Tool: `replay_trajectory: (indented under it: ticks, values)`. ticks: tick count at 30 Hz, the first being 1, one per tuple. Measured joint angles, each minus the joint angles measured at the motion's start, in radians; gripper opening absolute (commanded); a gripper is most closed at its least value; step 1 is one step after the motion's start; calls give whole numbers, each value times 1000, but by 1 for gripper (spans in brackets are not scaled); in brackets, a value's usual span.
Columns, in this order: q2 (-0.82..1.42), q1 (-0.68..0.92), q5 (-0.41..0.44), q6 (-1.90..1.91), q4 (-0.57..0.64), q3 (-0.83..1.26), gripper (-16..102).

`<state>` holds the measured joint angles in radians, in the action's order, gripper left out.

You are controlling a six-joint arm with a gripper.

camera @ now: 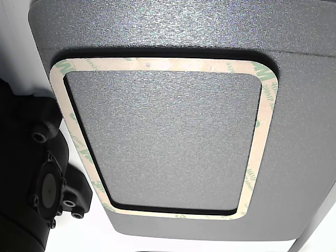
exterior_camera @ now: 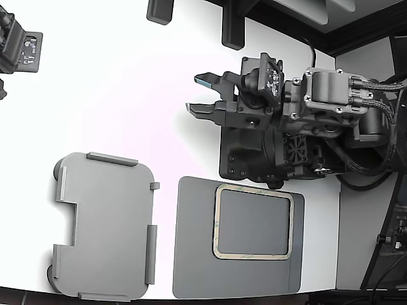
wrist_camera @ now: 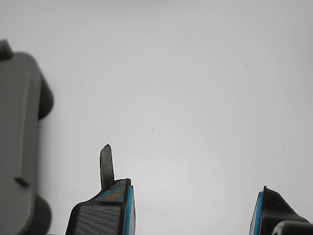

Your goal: Grab top frame and put it into gray box.

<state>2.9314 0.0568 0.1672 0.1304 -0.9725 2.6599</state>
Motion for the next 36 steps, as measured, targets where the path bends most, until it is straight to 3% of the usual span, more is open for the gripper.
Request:
replay_trajectory:
  ticks: [7,13,20,26,32,34,36]
  values:
    - [0,0,51,31,-6,0,100]
    - [-18,0,49,31,-11,-52,99]
    - [-189,2,6,-48,-66,-227,100]
    - [-379,74,-25,-388,-198,-456,100]
    - [-515,147,-137,-885,-284,-617,82]
    - [-541,184,-141,-1022,-314,-643,92]
    - [-561,230,-155,-1149,-356,-661,93]
